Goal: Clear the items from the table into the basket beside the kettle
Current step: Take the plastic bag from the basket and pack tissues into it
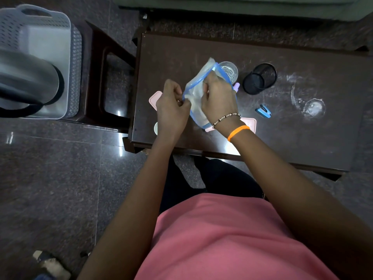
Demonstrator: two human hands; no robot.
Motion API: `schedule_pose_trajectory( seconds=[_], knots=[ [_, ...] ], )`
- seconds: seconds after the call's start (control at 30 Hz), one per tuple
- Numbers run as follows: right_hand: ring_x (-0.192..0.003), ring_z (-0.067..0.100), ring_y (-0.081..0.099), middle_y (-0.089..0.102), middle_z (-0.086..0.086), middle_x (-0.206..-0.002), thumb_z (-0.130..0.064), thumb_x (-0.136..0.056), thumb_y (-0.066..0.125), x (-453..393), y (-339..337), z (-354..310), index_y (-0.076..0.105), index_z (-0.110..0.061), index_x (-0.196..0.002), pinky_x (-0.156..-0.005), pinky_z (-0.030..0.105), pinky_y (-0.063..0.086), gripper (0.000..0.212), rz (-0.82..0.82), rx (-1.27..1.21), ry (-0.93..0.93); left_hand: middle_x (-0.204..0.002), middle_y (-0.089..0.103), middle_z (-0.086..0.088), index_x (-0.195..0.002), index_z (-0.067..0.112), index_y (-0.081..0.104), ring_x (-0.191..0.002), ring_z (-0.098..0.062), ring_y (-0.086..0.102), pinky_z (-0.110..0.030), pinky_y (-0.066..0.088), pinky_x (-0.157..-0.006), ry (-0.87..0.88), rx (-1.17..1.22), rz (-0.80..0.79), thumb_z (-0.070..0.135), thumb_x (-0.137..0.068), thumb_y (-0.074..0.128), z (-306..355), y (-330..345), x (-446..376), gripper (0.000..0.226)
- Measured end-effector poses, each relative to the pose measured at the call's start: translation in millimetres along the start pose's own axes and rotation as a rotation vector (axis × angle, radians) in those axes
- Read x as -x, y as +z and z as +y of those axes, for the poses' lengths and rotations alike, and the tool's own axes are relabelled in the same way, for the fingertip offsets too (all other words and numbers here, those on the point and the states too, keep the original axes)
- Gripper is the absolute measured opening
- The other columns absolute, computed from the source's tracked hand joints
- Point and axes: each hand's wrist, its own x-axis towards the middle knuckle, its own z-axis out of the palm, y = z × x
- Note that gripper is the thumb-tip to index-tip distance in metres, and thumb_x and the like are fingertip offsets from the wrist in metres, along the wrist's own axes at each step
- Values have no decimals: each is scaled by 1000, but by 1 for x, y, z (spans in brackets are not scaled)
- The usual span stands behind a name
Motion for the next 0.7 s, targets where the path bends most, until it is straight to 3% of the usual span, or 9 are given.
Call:
schedule_pose_trajectory(
  seconds=[0.07,0.13,0.23,0.27,0.33,0.4,0.5,0.6,0.7],
  knots=[
    [-88,32,58,56,8,-82,7,-75,36,-2,-3,4,49,-19,-79,-87,42,24,30,-17,-46,29,-64,44,11,-79,15,44,-56,-7,44,-11,34,-53,37,16,-24,-1,-74,54,2,1,0,20],
    [-88,28,61,66,7,-86,9,-74,37,-2,-4,5,64,-13,-80,-84,38,17,36,-10,-85,29,-65,46,12,-77,15,48,-58,-9,45,-11,35,-54,43,11,-46,-2,-74,52,4,3,1,18],
    [-77,21,62,74,2,-89,5,-73,44,4,-9,5,74,-13,-88,-84,32,39,38,-22,-224,50,-71,50,6,-77,9,58,-65,-13,48,-19,40,-61,27,-36,-25,-6,-75,48,3,6,4,18],
    [-66,14,59,73,-4,-80,3,-73,49,6,-11,6,74,-11,-87,-74,30,48,32,-41,-318,77,-76,51,3,-79,7,60,-68,-14,48,-23,40,-64,19,-65,-10,-6,-76,47,1,7,4,19],
    [-51,0,52,64,-17,-64,0,-73,62,7,-17,11,72,-7,-86,-53,13,44,17,-64,-521,135,-83,51,0,-83,5,63,-74,-14,49,-26,39,-67,-7,-115,11,-5,-79,46,-2,6,3,20],
    [-67,-3,54,62,-7,-79,2,-70,72,5,-25,14,67,-1,-92,-57,6,42,23,-69,-670,149,-91,53,-6,-89,6,67,-83,-18,53,-22,34,-65,-47,-173,9,-3,-83,43,-5,4,1,26],
    [-95,14,56,57,5,-102,14,-66,72,3,-29,21,61,3,-108,-75,17,50,44,-121,-868,139,-108,53,-13,-99,6,70,-98,-22,54,-18,32,-72,-113,-227,-40,-2,-87,38,-5,1,-1,35],
    [-102,15,56,58,3,-108,17,-67,69,3,-29,26,58,-8,-118,-80,16,52,58,-192,-875,118,-95,45,1,-96,6,67,-93,-14,50,-20,35,-79,-227,1,-117,5,-89,41,4,-1,-3,27],
    [-99,14,57,63,8,-108,7,-74,69,3,-31,28,64,-9,-113,-83,22,51,43,-178,-735,67,-93,45,4,-99,4,57,-86,-8,51,-27,39,-77,-342,186,-155,25,-93,44,12,-4,-2,25]
  ],
)
